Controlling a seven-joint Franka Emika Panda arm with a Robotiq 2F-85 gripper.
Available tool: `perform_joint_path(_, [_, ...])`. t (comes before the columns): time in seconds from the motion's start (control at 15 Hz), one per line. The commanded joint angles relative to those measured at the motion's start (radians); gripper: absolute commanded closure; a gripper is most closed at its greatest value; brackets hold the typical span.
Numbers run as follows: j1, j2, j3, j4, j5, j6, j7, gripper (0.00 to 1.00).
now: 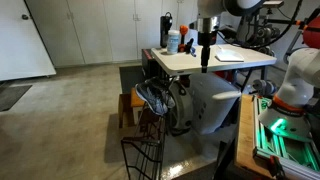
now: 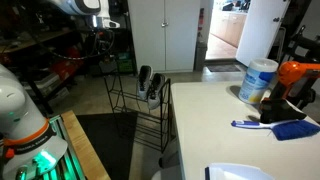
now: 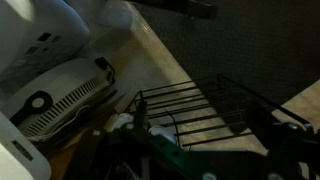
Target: Put the trainers on the table
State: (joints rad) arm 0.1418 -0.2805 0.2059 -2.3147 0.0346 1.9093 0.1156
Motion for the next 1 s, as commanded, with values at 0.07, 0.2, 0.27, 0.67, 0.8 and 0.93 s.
perform_joint_path(0.07, [0.008, 0.001, -0.007, 0.001, -0.002, -0.002, 0.002, 0.0])
perform_joint_path(0.2, [0.008, 0.001, -0.007, 0.001, -0.002, -0.002, 0.002, 0.0])
perform_joint_path(0.27, [0.008, 0.001, -0.007, 0.001, -0.002, -0.002, 0.002, 0.0])
perform_joint_path(0.67, [-0.024, 0.087, -0.045, 0.096, 0.015, -0.038, 0.003, 0.0])
perform_joint_path(0.8, [-0.042, 0.186, -0.063, 0.183, -0.019, -0.027, -0.008, 0.0])
perform_joint_path(0.93, [-0.05, 0.3, -0.069, 0.289, -0.052, -0.027, 0.001, 0.0])
